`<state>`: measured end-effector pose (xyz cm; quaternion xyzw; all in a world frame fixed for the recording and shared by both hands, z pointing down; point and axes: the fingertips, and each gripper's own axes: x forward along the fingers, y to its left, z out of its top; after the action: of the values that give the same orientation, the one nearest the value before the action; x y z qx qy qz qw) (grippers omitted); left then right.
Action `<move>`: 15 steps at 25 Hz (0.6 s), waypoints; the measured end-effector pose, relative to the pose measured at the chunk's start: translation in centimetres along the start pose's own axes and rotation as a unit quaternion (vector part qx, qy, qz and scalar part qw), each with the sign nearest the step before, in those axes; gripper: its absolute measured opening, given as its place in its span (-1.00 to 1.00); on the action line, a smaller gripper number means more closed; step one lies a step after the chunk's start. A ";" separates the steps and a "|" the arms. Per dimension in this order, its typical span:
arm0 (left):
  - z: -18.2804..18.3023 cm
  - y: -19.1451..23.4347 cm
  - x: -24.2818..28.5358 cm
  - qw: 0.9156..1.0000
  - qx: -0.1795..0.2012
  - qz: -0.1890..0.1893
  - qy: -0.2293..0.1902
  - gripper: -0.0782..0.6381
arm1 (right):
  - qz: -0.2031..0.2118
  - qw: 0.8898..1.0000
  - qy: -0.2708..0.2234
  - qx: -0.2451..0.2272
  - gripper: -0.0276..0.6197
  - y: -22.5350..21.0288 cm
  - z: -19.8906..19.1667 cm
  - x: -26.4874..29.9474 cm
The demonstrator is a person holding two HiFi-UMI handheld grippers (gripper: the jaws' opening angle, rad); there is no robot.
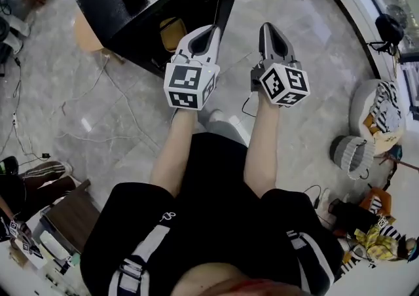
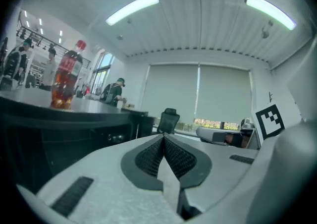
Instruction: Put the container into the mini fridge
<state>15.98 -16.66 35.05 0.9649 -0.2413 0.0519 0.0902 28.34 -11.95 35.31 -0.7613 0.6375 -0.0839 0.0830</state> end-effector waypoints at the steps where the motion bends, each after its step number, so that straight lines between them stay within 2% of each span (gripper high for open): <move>1: 1.2 -1.1 0.5 1.000 0.007 -0.010 -0.011 -0.76 | -0.008 1.000 -0.014 -0.005 -0.87 -0.7 1.5 -0.8; 8: 7.5 -7.6 2.6 0.994 0.037 -0.067 -0.072 -0.76 | -0.035 0.996 -0.076 -0.027 -0.88 -3.3 9.2 -5.3; 15: 10.0 -11.4 3.7 0.990 0.057 -0.083 -0.097 -0.76 | -0.046 0.994 -0.085 -0.058 -0.88 -4.5 12.2 -7.4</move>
<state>25.18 -10.49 24.13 0.9856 -0.1649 -0.0356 0.0149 34.25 -3.65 24.39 -0.7980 0.5960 0.0146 0.0883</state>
